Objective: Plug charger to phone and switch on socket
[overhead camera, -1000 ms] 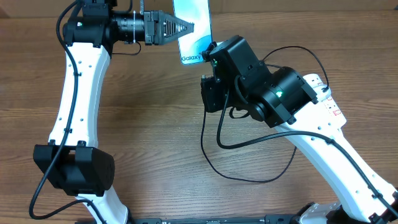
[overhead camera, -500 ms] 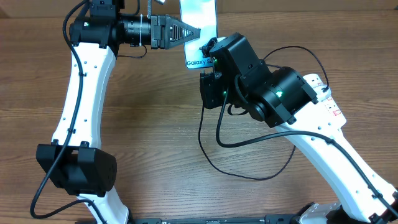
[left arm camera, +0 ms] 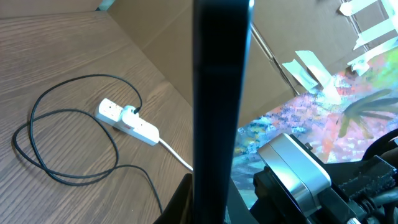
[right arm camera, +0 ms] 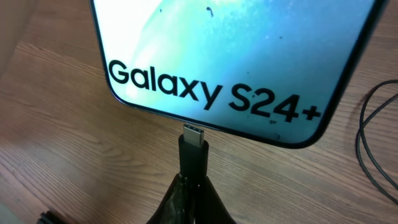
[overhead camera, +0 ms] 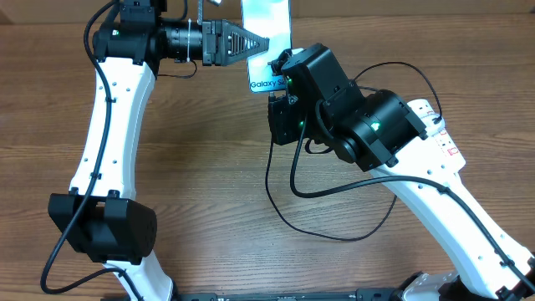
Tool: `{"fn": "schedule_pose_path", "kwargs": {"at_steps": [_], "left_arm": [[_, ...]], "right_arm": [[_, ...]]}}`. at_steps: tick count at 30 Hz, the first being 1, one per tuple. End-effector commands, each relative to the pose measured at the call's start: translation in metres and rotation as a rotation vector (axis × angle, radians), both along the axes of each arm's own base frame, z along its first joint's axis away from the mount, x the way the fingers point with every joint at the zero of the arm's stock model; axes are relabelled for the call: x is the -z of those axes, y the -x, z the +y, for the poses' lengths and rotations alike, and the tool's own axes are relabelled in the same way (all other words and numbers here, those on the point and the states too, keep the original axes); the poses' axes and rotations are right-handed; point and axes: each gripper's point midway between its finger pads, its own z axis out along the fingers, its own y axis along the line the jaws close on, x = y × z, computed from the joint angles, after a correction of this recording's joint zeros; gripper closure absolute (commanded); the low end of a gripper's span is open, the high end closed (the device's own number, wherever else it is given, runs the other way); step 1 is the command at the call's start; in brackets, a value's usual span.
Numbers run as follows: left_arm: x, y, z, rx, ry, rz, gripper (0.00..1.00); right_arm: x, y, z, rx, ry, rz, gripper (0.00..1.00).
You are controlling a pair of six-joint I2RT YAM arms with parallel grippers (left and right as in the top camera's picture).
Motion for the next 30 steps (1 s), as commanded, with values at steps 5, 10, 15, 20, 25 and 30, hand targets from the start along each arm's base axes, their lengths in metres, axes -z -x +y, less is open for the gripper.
{"fn": "schedule_pose_path", "kwargs": {"at_steps": [5, 10, 15, 20, 25, 30], "left_arm": [[-0.0161, 0.0105, -0.0010, 0.051, 0.050, -0.030, 0.96], [-0.0161, 0.0103, -0.0007, 0.048, 0.050, -0.018, 0.96], [-0.0168, 0.0110, -0.0006, 0.053, 0.054, -0.018, 0.96], [-0.0212, 0.0150, -0.0002, 0.077, 0.079, -0.019, 0.96], [-0.0211, 0.0149, -0.0002, 0.077, 0.078, -0.020, 0.96], [-0.0209, 0.0146, -0.0001, 0.075, 0.077, -0.021, 0.96]], "right_arm": [[-0.0127, -0.0064, -0.0025, 0.044, -0.018, -0.031, 0.96], [-0.0119, -0.0059, -0.0029, 0.054, -0.021, -0.022, 0.96], [-0.0126, -0.0065, -0.0023, 0.057, -0.026, -0.023, 0.96], [-0.0116, -0.0068, -0.0018, 0.058, -0.027, -0.019, 0.96], [-0.0121, -0.0073, -0.0014, 0.059, -0.029, -0.022, 0.96], [-0.0135, -0.0084, -0.0005, 0.058, -0.034, -0.028, 0.96]]}}
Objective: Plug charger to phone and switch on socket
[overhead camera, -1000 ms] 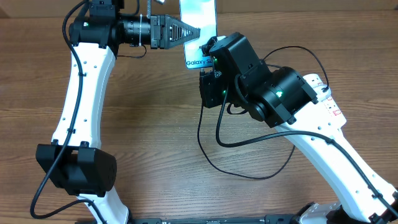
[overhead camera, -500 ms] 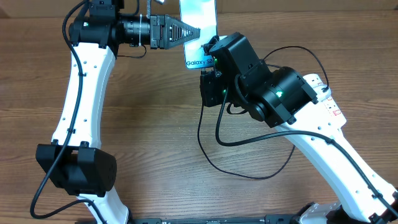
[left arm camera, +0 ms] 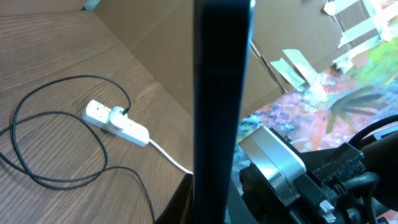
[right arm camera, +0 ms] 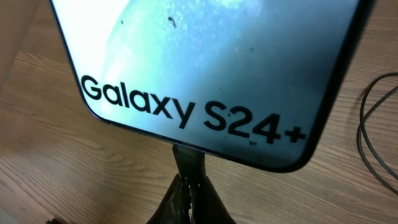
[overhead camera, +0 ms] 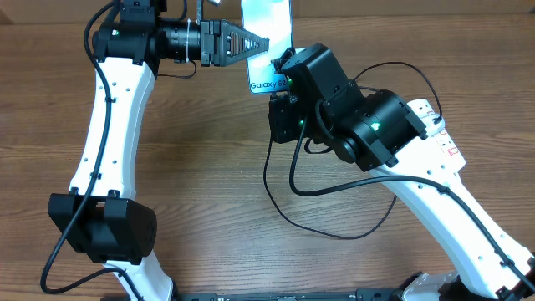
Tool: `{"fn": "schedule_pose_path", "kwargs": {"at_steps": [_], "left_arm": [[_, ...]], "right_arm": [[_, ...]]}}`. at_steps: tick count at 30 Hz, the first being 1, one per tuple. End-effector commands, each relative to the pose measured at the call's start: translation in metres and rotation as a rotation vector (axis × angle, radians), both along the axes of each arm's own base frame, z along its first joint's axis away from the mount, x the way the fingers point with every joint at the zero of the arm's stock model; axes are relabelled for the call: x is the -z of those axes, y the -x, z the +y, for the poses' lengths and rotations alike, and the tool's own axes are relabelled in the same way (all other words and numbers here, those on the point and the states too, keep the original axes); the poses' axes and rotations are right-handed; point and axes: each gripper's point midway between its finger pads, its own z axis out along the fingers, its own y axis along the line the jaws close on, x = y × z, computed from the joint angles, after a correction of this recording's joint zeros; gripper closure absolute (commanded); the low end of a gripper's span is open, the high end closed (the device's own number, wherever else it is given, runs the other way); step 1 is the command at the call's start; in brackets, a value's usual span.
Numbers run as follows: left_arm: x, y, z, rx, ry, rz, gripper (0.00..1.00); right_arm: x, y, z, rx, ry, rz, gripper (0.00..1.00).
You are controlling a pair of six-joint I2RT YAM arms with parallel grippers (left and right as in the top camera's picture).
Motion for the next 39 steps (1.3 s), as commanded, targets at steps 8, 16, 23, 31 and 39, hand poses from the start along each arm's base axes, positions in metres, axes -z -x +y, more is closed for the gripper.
{"fn": "schedule_pose_path", "kwargs": {"at_steps": [8, 16, 23, 31, 39], "left_arm": [[-0.0107, 0.0048, -0.0001, 0.017, 0.018, -0.031, 0.96], [-0.0095, 0.0057, -0.0031, 0.020, 0.013, -0.036, 0.96], [-0.0090, 0.0061, -0.0047, 0.021, 0.010, -0.036, 0.96], [-0.0089, 0.0061, -0.0047, 0.021, 0.010, -0.035, 0.96], [-0.0086, 0.0056, -0.0047, 0.018, 0.007, -0.036, 0.96]], "right_arm": [[-0.0126, -0.0060, 0.0006, 0.015, -0.018, -0.037, 0.96], [-0.0108, -0.0044, -0.0006, 0.006, -0.005, -0.033, 0.96], [-0.0089, -0.0025, -0.0017, -0.011, 0.011, -0.032, 0.96], [-0.0098, -0.0035, -0.0015, -0.011, 0.010, -0.038, 0.96], [-0.0099, -0.0031, -0.0009, -0.013, 0.007, -0.036, 0.96]]}}
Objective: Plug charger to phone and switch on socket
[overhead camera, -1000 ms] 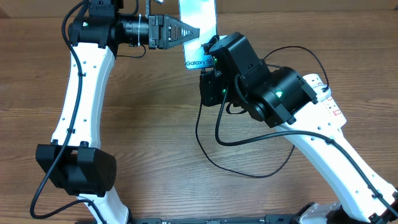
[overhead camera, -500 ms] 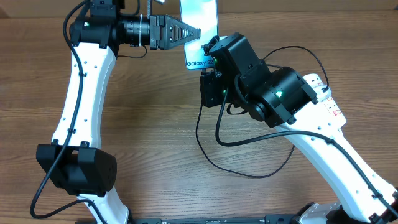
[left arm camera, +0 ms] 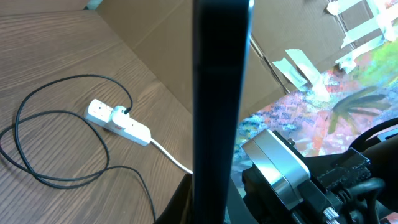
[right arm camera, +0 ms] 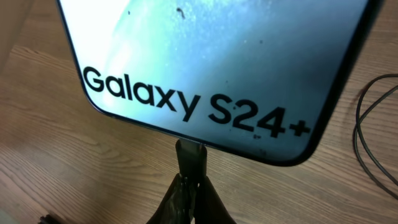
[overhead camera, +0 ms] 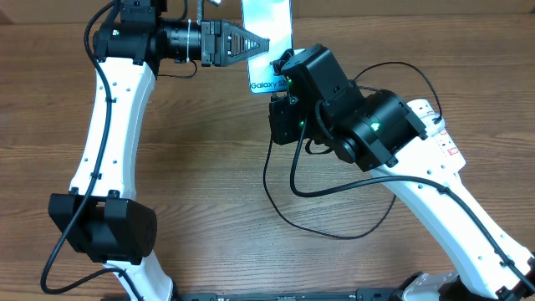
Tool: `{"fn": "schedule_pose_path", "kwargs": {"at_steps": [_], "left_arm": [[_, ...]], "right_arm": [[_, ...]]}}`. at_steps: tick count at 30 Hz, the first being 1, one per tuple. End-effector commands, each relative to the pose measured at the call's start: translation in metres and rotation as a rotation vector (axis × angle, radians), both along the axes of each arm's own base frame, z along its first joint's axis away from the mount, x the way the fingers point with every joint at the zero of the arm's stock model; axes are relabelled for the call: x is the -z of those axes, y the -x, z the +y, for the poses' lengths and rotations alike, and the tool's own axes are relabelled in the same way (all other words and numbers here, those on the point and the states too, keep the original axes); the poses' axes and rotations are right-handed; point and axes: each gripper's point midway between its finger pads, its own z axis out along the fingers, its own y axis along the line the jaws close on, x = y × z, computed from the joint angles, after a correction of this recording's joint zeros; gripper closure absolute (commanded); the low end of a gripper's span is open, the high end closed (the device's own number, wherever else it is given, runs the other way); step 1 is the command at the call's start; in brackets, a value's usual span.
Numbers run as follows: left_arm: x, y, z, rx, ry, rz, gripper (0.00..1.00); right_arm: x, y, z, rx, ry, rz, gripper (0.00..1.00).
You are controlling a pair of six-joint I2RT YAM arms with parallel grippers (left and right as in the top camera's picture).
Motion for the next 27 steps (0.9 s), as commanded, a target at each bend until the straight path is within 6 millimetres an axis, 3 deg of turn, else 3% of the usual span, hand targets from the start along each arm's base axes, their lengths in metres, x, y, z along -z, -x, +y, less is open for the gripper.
{"fn": "schedule_pose_path", "kwargs": {"at_steps": [1, 27], "left_arm": [[-0.0102, 0.0059, -0.0031, 0.023, 0.016, -0.037, 0.96], [-0.0082, 0.0084, -0.0102, 0.031, 0.006, -0.039, 0.96]], "right_arm": [[-0.0119, -0.0050, 0.0007, 0.005, -0.012, -0.036, 0.96], [-0.0115, -0.0021, 0.0032, -0.033, -0.009, -0.036, 0.96]]}}
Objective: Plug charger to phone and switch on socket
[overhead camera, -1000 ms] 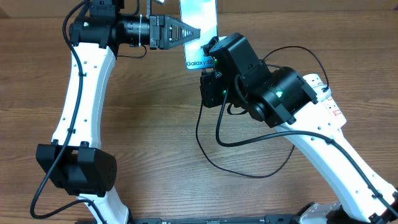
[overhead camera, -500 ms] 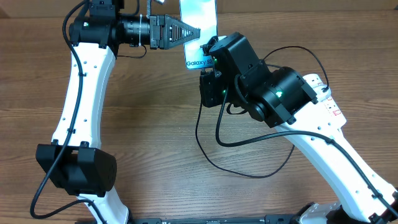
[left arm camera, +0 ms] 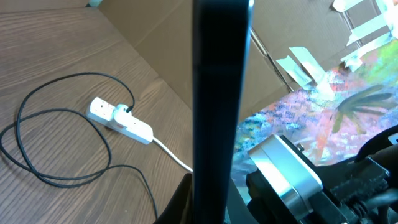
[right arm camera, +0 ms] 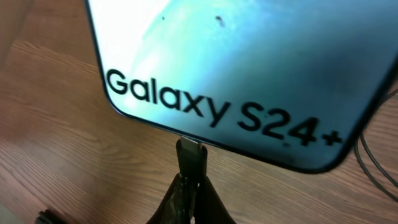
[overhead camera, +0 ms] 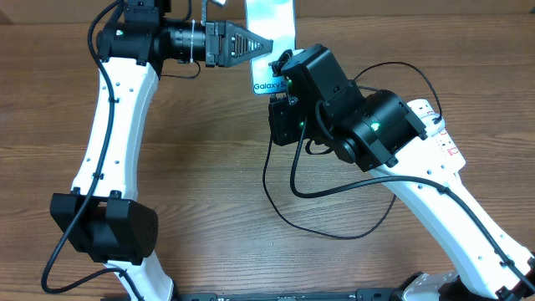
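The phone (overhead camera: pixel 271 33), its lit screen reading "Galaxy S24+" (right arm camera: pixel 236 68), is held above the table at the far edge with my left gripper (overhead camera: pixel 266 43) shut on it; in the left wrist view it shows edge-on as a dark bar (left arm camera: pixel 221 106). My right gripper (right arm camera: pixel 191 186) is shut on the black charger plug (right arm camera: pixel 191 160), whose metal tip meets the phone's bottom edge. How far the tip is in cannot be told. The black cable (overhead camera: pixel 288 205) loops over the table. The white socket strip (left arm camera: pixel 121 120) lies with the cable's other end plugged in.
Brown cardboard walls (left arm camera: pixel 186 56) border the wooden table (overhead camera: pixel 209 184) at the back. A colourful patterned surface (left arm camera: pixel 311 106) and taped scraps show beyond the wall. My right arm's body (overhead camera: pixel 368 125) hangs over the table's right half.
The phone has shifted slightly right in the right wrist view and in the overhead view. The plug tip still meets its bottom edge. Both grippers keep their holds.
At first the plug's metal tip showed clear, just under the phone's bottom edge. A second later the phone sat lower over the plug, hiding the tip. Since then tip and edge have stayed together, while the phone drifted a little sideways.
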Tool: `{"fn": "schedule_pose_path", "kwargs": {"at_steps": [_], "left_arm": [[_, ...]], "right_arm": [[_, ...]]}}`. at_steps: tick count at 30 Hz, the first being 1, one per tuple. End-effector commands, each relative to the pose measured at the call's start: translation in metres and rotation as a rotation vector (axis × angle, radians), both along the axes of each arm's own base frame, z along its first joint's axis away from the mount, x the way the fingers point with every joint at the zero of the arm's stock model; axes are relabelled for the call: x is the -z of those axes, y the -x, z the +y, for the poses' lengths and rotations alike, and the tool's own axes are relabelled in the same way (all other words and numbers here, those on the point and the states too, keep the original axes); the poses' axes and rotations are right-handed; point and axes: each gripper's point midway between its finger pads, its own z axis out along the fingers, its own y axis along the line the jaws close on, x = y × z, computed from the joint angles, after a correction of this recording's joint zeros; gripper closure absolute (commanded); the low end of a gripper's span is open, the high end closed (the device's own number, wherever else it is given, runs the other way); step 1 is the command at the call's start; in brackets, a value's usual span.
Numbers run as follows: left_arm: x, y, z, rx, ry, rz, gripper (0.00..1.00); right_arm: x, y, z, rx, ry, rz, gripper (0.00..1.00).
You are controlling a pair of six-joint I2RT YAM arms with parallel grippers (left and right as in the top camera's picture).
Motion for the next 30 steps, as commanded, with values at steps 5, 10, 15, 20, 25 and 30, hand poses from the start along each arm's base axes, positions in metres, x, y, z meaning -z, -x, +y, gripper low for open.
{"fn": "schedule_pose_path", "kwargs": {"at_steps": [5, 10, 15, 20, 25, 30], "left_arm": [[-0.0110, 0.0073, -0.0034, 0.030, 0.022, -0.037, 0.96], [-0.0110, 0.0071, -0.0033, 0.029, 0.022, -0.039, 0.96], [-0.0110, 0.0073, -0.0034, 0.030, 0.022, -0.042, 0.96], [-0.0110, 0.0073, -0.0034, 0.030, 0.022, -0.042, 0.96], [-0.0111, 0.0073, -0.0034, 0.031, 0.022, -0.046, 0.96], [-0.0111, 0.0074, -0.0034, 0.032, 0.022, -0.049, 0.96]], "right_arm": [[-0.0102, -0.0039, -0.0012, 0.002, 0.001, -0.033, 0.96], [-0.0085, -0.0067, -0.0077, 0.033, 0.028, -0.042, 0.96], [-0.0091, -0.0073, -0.0072, 0.032, 0.025, -0.045, 0.96], [-0.0102, -0.0075, -0.0054, 0.027, 0.017, -0.046, 0.96], [-0.0109, -0.0062, -0.0026, 0.016, 0.004, -0.041, 0.96], [-0.0106, -0.0050, -0.0010, 0.003, 0.001, -0.038, 0.96]]}}
